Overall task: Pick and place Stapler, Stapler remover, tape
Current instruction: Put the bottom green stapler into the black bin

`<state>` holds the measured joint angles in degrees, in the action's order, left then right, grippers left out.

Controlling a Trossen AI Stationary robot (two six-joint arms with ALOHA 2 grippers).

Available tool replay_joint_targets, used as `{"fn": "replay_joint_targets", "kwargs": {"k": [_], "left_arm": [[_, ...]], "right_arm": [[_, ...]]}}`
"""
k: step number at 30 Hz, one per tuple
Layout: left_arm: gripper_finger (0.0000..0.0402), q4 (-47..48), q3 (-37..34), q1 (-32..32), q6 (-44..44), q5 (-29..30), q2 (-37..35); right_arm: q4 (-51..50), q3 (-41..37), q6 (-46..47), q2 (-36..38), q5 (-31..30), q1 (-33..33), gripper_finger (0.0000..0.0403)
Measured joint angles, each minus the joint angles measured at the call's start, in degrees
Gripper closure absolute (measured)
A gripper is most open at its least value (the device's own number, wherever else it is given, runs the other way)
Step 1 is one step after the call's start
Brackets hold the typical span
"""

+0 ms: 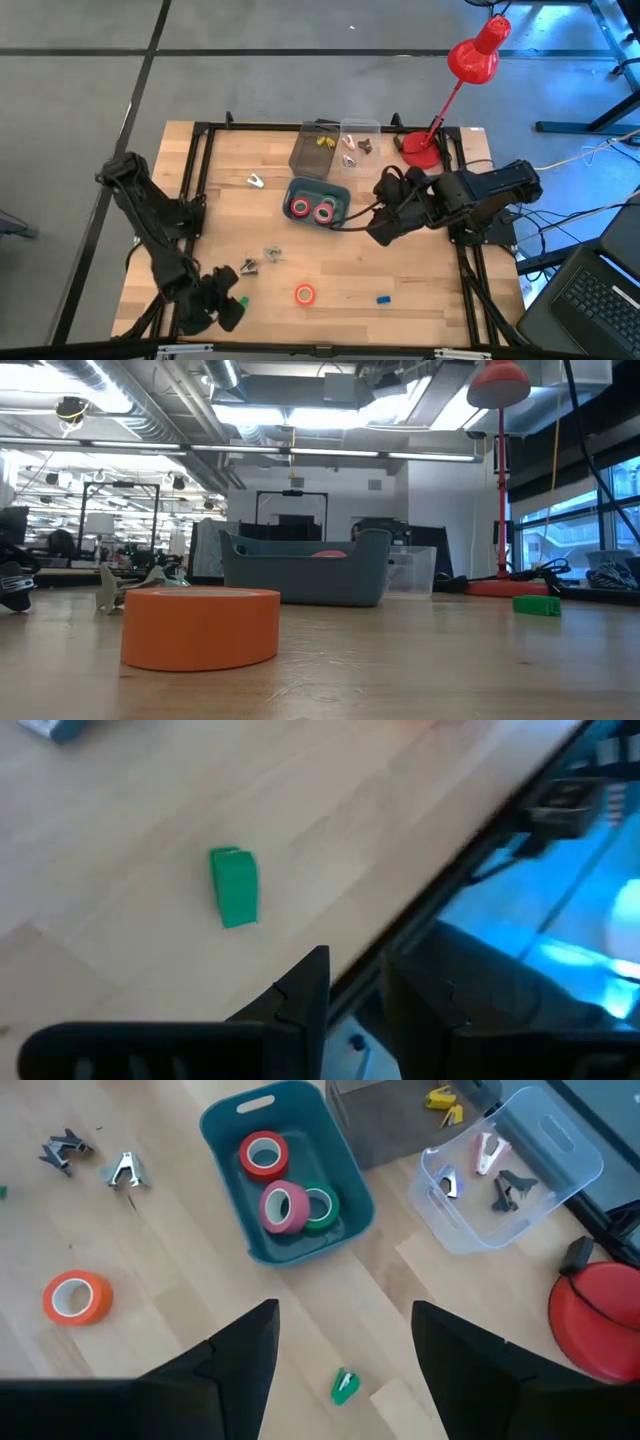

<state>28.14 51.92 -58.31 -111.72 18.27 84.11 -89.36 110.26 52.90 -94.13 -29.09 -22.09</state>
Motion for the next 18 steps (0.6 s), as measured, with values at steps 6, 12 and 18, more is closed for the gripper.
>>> {"fn": "replay_joint_targets", "kwargs": {"k": [6,12,18], "left_arm": [[0.0296,0.99,0.0,3.77,1.43,-8.74,4.84],[0.0258,1.73,0.0,6.46,3.8,-9.28,6.6],[0.0225,1.63,0.0,8.24,5.36,-14.5,9.81]], "right_arm": [[-0.01,0.0,-0.91,0.0,-0.03,0.02,0.0173],[-0.02,0.0,-1.27,0.0,0.0,-0.21,0.0173],[-0.28,0.0,-2.38,0.0,0.16,-0.22,0.0173]]}}
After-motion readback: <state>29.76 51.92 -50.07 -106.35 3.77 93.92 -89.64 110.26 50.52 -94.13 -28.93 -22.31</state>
